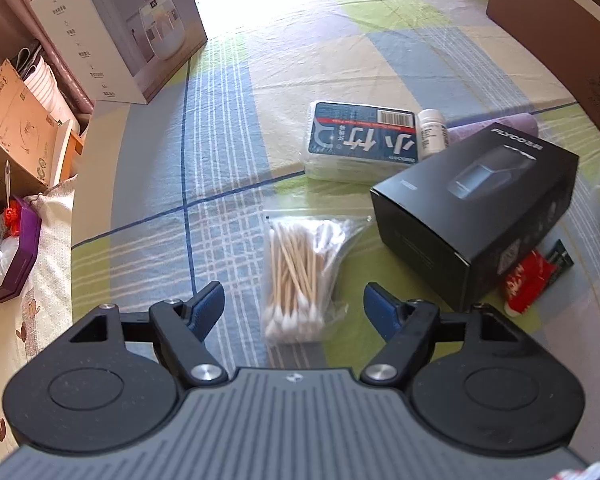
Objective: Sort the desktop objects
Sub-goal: 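Grasp the cotton swab bag with the left gripper while the right grasps the clear cup, then carry the swab bag and clear cup in both grippers over the box, then open both grippers to drop the swab bag and cup into the box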
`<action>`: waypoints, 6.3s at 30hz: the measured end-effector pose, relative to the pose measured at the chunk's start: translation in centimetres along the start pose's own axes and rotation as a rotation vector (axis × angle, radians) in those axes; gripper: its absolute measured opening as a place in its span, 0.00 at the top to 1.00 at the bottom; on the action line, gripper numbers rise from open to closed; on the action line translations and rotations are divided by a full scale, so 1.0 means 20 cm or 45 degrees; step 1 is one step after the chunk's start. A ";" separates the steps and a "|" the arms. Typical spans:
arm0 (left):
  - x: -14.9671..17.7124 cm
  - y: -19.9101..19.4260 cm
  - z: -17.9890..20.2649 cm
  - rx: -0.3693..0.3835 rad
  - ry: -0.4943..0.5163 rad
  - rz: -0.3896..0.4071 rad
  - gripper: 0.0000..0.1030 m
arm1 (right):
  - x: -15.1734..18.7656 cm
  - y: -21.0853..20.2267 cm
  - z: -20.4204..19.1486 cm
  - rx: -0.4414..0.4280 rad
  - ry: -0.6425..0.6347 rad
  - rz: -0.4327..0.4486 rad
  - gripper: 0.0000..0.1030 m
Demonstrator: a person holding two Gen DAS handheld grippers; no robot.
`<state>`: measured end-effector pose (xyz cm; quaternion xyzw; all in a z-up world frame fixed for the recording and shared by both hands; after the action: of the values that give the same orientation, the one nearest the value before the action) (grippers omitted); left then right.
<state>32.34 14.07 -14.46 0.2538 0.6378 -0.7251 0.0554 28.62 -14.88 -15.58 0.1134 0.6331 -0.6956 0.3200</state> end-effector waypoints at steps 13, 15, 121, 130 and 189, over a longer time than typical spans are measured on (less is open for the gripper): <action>-0.04 0.07 -0.05 0.112 -0.079 0.020 0.74 | 0.05 -0.06 0.04 -0.004 0.042 -0.025 0.33; -0.01 0.05 -0.04 0.105 -0.079 0.020 0.76 | 0.06 -0.06 0.05 -0.009 0.046 -0.025 0.33; -0.53 -0.31 1.63 0.420 0.041 0.244 0.80 | 0.04 -0.56 1.34 -0.361 -0.004 0.260 0.54; -0.88 -0.20 1.80 0.497 0.087 0.291 0.80 | -0.24 -0.34 1.44 -0.224 0.029 0.246 0.54; -1.22 0.20 1.85 0.304 0.129 0.082 0.31 | -0.35 -0.09 1.38 -0.198 -0.093 0.093 0.06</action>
<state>44.06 -27.80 -5.17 0.3153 0.5404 -0.7799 0.0158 39.78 -39.02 -5.50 0.0857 0.6686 -0.6359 0.3759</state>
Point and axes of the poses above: each gripper's, at about its wrist camera, not at the fingertips, and y roughly the way its jaws point, z to its right, x to its underside, the point moved 2 cm from there along y, roughly the way its jaws point, and after that the axes turned 13 degrees about x, right-handed, at the moved point
